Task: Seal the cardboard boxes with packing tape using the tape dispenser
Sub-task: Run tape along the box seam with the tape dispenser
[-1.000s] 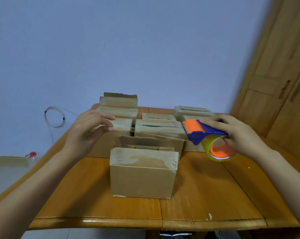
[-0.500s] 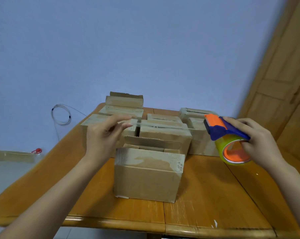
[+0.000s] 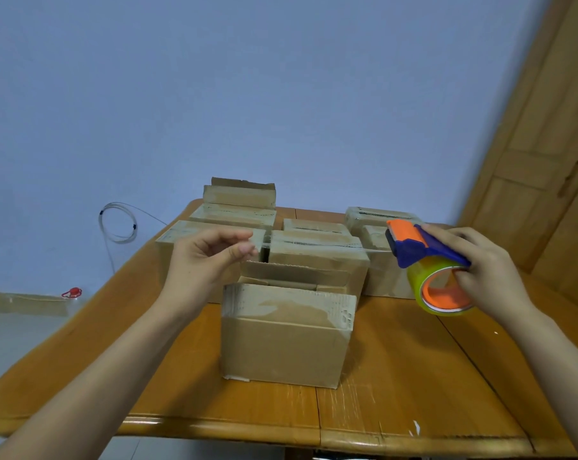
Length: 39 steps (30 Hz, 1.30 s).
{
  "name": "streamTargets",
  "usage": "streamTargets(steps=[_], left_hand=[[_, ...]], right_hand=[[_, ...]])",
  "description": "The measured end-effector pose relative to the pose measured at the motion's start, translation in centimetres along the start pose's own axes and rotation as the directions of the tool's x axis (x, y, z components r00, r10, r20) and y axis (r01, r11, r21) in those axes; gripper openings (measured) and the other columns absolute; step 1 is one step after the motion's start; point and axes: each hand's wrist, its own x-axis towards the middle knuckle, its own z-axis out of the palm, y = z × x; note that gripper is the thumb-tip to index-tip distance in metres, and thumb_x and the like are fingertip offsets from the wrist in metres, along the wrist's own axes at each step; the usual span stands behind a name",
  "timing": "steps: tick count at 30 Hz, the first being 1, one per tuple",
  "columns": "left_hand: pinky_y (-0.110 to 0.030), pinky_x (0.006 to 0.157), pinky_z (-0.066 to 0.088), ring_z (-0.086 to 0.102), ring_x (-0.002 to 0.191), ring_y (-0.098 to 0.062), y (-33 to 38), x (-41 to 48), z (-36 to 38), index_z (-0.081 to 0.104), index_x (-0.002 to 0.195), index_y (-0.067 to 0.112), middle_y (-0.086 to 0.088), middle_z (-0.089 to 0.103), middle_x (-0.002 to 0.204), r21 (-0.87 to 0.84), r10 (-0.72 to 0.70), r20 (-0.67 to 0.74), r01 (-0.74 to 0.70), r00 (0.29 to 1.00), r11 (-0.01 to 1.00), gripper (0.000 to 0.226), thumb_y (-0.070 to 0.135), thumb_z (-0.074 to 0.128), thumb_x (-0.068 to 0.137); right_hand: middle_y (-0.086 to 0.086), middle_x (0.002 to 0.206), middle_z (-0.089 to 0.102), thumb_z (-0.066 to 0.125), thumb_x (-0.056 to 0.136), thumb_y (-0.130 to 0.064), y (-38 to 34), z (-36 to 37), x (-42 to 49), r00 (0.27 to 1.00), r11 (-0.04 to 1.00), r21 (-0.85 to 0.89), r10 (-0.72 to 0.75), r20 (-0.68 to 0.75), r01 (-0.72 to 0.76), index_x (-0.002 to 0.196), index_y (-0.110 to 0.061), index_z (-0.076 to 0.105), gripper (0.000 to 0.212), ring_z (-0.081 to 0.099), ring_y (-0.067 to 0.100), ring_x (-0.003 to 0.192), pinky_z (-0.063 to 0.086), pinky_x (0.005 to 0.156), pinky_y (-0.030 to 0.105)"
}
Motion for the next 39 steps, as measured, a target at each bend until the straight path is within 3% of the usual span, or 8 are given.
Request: streamTargets(steps=[7,10,15,18,20,25,31,39], left_hand=[[-0.023,0.084,0.054,0.070,0.097,-0.016,0.4,-0.2,-1.3,0.068,0.106,0.013,-0.004,0.075,0.096,0.092,-0.054,0.164,0.039,0.985,0.995,0.029,0.006,0.069,0.078],[-0.023,0.083,0.055,0.070,0.097,-0.021,0.5,-0.2,-1.6,0.068,0.103,0.009,-0.008,0.074,0.095,0.100,-0.070,0.194,0.051,0.978,0.994,0.020,0.002,0.069,0.084],[-0.026,0.077,0.058,0.072,0.086,-0.025,1.0,-0.5,0.0,0.072,0.090,0.011,-0.008,0.074,0.082,0.019,-0.100,-0.047,0.101,0.994,0.995,0.023,0.031,0.074,0.078],[-0.031,0.074,0.060,0.071,0.078,-0.025,0.9,-0.6,1.4,0.071,0.091,0.013,-0.006,0.072,0.073,0.070,-0.113,-0.185,0.128,0.976,0.989,0.009,0.018,0.071,0.084],[-0.031,0.073,0.060,0.069,0.073,-0.025,0.7,-0.8,1.8,0.067,0.099,0.013,-0.010,0.071,0.069,0.040,-0.150,-0.233,0.164,0.961,0.986,0.017,0.008,0.072,0.084],[-0.027,0.067,0.056,0.071,0.068,-0.018,0.1,-1.3,1.8,0.063,0.107,0.013,-0.005,0.071,0.065,0.115,-0.176,-0.243,0.208,0.954,0.971,0.029,0.007,0.075,0.081],[-0.023,0.070,0.052,0.067,0.071,-0.011,-0.6,-1.6,2.8,0.059,0.108,0.023,0.002,0.068,0.071,0.424,0.014,-0.267,0.105,0.964,0.900,0.027,0.015,0.071,0.086],[-0.004,0.067,0.043,0.055,0.078,0.008,-3.0,-2.1,3.6,0.061,0.110,0.014,0.008,0.058,0.079,0.458,0.077,-0.282,0.064,0.956,0.887,0.021,0.010,0.065,0.090]], right_hand=[[0.016,0.114,0.059,0.063,0.069,0.025,-0.2,-0.5,0.3,1.000,0.999,-0.036,-0.005,-0.006,0.005,0.136,-0.018,0.050,0.080,0.054,0.035,0.102,0.047,0.070,0.037],[0.017,0.113,0.059,0.063,0.070,0.024,-0.2,-0.8,0.3,1.000,0.999,-0.037,0.012,-0.009,-0.012,0.137,-0.016,0.050,0.079,0.053,0.036,0.102,0.050,0.069,0.040],[0.018,0.114,0.059,0.064,0.069,0.025,-0.8,-0.9,0.3,1.000,1.000,-0.031,-0.003,-0.023,0.002,0.136,-0.013,0.051,0.078,0.053,0.037,0.102,0.050,0.070,0.042],[0.017,0.114,0.059,0.062,0.068,0.026,-0.9,-0.6,0.1,1.000,0.999,-0.046,-0.009,-0.029,0.008,0.136,-0.015,0.051,0.080,0.053,0.037,0.102,0.050,0.069,0.042],[0.015,0.114,0.059,0.061,0.068,0.026,-0.8,-0.4,-0.1,0.999,0.999,-0.043,-0.005,-0.036,0.003,0.135,-0.018,0.052,0.081,0.053,0.036,0.102,0.050,0.069,0.041],[0.015,0.114,0.060,0.060,0.066,0.028,-0.6,-0.4,-0.4,0.998,1.000,-0.029,-0.011,-0.055,0.009,0.133,-0.016,0.054,0.080,0.055,0.037,0.100,0.050,0.069,0.040],[0.014,0.112,0.061,0.058,0.064,0.028,-0.5,-0.5,-0.1,0.995,0.999,-0.047,0.013,-0.099,-0.018,0.132,-0.017,0.055,0.081,0.055,0.037,0.098,0.050,0.069,0.040],[0.016,0.111,0.061,0.062,0.066,0.026,-0.8,-0.2,0.6,0.994,0.999,-0.044,0.017,-0.106,-0.022,0.133,-0.013,0.055,0.078,0.055,0.038,0.098,0.050,0.068,0.040]])
